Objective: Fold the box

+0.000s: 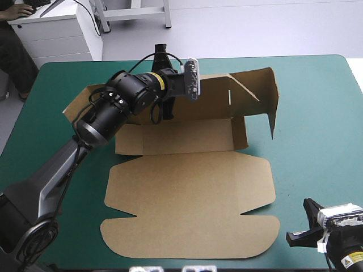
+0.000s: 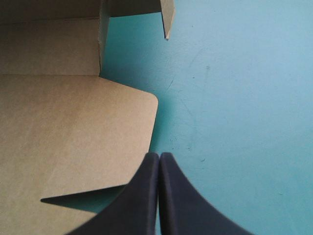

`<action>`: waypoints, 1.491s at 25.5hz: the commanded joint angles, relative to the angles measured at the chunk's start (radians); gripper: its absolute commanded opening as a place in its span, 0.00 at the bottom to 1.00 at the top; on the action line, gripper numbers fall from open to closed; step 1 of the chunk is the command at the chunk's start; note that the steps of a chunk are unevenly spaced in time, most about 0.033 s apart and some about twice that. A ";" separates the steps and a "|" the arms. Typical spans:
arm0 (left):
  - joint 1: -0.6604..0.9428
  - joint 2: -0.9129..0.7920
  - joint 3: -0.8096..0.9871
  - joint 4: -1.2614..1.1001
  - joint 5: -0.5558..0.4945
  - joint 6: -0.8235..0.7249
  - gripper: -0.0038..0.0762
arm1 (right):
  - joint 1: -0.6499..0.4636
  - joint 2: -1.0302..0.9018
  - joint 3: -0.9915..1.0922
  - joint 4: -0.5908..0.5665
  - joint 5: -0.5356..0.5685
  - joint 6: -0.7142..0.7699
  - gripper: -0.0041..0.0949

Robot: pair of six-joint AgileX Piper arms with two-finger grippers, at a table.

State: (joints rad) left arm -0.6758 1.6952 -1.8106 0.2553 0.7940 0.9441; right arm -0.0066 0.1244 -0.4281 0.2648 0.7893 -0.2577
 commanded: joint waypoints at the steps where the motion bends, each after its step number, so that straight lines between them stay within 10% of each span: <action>1: -0.075 -0.055 -0.012 0.112 -0.059 -0.019 0.04 | 0.004 0.021 -0.026 0.011 -0.072 -0.003 0.02; 10: -0.174 -0.054 0.165 0.367 -0.114 -0.184 0.04 | 0.004 0.087 -0.062 0.011 -0.068 0.053 0.02; 22: -0.280 -0.054 0.433 1.216 -0.168 -1.014 0.04 | 0.004 0.561 -0.541 0.111 -0.014 -0.031 0.02; 38: -0.280 -0.046 0.496 1.251 -0.168 -1.030 0.04 | 0.014 1.397 -1.204 0.199 0.148 -0.047 0.02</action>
State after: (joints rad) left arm -0.9498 1.6952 -1.2895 1.4499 0.6132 -0.0788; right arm 0.0045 1.4983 -1.5786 0.4373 0.9769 -0.3042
